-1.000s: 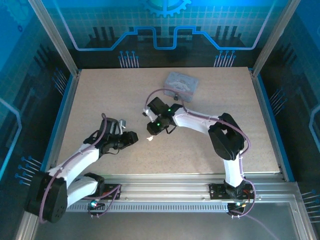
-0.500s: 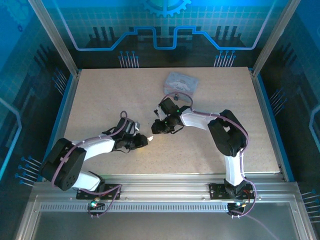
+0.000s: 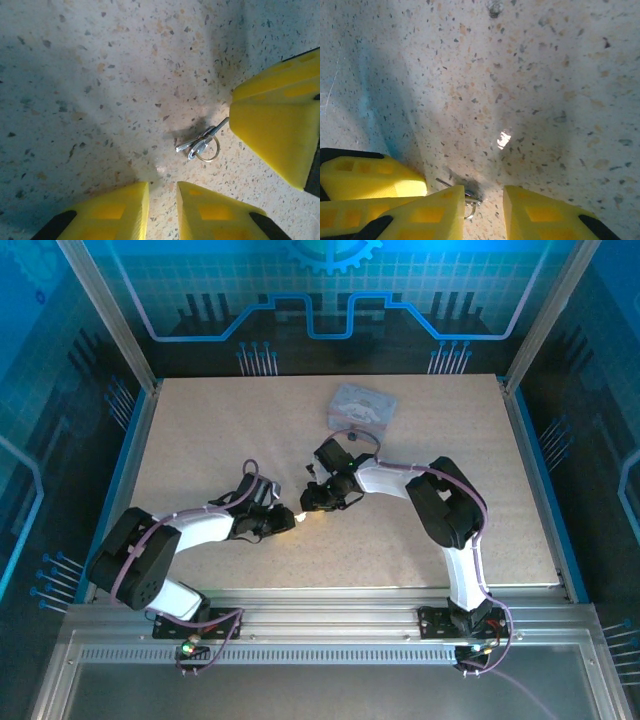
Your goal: Unlock a padlock with a key
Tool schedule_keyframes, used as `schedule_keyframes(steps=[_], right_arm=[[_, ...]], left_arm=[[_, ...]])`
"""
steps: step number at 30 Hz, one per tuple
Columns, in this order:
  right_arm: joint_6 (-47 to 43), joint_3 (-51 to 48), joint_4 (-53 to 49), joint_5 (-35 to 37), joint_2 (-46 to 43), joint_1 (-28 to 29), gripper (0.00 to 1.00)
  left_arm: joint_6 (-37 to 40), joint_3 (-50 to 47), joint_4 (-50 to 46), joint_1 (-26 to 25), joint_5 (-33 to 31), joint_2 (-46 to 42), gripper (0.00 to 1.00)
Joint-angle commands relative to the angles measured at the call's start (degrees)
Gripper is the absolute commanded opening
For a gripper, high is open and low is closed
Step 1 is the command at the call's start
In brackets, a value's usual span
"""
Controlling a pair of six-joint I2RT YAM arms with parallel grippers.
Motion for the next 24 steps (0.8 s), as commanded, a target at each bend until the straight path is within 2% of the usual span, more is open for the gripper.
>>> schedule_keyframes(steps=[1, 15, 24], right_arm=[[0.7, 1.7, -0.9, -1.5, 1.5, 0.7, 0.27], [0.6, 3.0, -2.3, -1.9, 2.5, 1.5, 0.25], [0.7, 3.3, -1.8, -1.7, 3.8, 1.5, 0.12]], left_arm=[[0.7, 1.7, 1.3, -0.3, -0.8, 1.1, 0.21], [0.7, 2.1, 3.0, -0.3, -0.9, 4.1, 0.19], [1.1, 2.0, 3.1, -0.3, -1.0, 4.9, 0.19]])
